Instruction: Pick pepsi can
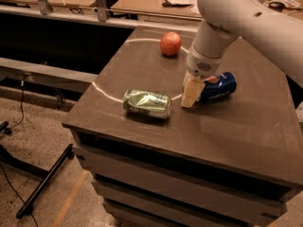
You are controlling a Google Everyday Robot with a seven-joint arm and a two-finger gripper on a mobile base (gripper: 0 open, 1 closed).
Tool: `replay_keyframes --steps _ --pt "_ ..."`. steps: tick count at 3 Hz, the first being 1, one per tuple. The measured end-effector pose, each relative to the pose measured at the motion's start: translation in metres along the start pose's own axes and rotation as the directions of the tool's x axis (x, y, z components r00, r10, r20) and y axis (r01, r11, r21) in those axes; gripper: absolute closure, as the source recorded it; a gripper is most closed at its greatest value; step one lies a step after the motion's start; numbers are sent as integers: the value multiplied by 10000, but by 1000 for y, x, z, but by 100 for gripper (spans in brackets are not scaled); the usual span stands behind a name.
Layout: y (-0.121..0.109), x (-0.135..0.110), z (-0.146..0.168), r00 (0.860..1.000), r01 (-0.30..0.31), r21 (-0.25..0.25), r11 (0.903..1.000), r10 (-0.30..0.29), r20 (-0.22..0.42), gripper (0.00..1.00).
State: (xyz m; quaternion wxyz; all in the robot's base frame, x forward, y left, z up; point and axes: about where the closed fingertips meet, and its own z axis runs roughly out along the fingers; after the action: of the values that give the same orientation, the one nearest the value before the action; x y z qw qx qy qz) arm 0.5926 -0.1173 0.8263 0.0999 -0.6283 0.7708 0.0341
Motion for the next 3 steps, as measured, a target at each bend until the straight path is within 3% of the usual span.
replay_keyframes --steps 1,2,3 --pt "1 4 -5 10000 -14 16 10000 14 31 86" --pt "2 12 -4 10000 -40 44 10000 40 84 100" --pt "2 12 -5 10000 -41 44 10000 40 83 94"
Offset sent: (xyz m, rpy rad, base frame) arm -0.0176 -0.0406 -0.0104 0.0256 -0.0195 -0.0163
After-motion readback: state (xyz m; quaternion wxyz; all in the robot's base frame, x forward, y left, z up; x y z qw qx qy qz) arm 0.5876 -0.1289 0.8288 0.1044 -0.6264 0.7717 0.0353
